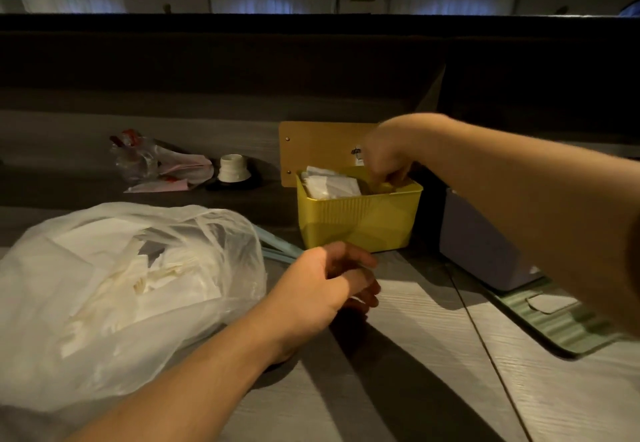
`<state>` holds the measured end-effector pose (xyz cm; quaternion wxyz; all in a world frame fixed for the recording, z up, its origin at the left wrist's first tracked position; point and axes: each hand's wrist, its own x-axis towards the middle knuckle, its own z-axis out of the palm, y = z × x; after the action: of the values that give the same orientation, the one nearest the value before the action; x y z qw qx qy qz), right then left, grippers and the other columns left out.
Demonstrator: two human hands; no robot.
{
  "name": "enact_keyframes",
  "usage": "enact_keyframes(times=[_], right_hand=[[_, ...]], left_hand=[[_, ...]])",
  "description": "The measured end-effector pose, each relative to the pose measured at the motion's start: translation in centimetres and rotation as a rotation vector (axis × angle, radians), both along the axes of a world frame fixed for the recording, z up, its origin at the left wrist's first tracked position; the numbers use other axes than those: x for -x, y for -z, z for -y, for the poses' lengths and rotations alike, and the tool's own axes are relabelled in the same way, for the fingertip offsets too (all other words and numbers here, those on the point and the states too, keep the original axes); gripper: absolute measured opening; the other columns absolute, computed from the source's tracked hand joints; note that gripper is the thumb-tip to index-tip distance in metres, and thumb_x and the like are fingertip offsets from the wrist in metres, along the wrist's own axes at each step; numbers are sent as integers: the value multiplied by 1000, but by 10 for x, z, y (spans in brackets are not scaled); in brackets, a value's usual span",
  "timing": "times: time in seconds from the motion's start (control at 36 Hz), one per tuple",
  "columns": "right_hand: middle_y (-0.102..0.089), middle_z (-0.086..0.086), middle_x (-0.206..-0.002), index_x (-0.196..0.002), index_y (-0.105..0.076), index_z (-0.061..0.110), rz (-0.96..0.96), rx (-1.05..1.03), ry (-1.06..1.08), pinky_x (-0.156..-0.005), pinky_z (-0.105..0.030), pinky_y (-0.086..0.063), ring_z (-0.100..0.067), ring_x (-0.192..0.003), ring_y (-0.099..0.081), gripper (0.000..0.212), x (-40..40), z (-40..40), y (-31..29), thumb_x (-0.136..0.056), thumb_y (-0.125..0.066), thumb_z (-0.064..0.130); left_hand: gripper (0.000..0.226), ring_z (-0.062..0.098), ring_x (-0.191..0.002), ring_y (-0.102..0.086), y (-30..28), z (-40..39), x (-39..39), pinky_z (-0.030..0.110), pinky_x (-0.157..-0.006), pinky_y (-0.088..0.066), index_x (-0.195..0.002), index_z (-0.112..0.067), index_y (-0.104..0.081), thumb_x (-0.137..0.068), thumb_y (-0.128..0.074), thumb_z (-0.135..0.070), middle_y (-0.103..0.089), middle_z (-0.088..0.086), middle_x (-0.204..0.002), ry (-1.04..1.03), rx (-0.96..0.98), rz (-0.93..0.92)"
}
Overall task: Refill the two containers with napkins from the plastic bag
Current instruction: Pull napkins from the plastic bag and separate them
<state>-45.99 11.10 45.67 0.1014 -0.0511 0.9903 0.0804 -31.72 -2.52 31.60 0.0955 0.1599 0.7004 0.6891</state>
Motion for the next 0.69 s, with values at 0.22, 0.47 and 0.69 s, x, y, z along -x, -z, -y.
enact_keyframes(times=[0.22, 0.47, 0.69], right_hand=[[-72, 11, -66, -79, -73, 21, -101, 418, -527, -63, -20, -56, -4, -63, -71, 26, -124, 44, -43, -95, -57, 10], [-70, 8, -112, -123, -69, 19, 136, 320, -891, -83, -16, -57, -4, -95, -67, 28, -155, 135, 4, -99, -59, 11], [-58, -1, -137, -145, -49, 18, 101, 21, -852, -104, -35, -48, -21, -121, -57, 58, -141, 171, 36, -94, -67, 38]], left_hand=[[16, 21, -98, -71, -4, 2, -6, 38, -87, -61, -115, -11, -64, -100, -59, -10, -72, 8, -102, 9, 201, -137], [32, 4, -127, -53, -22, 27, -53, 39, -112, -44, -132, -34, -57, -100, -60, -36, -59, -16, -133, 148, 588, -216], [40, -7, -130, -46, -31, 89, -114, 17, -109, -40, -134, -42, -54, -96, -65, -39, -47, -25, -143, 163, 869, -413]])
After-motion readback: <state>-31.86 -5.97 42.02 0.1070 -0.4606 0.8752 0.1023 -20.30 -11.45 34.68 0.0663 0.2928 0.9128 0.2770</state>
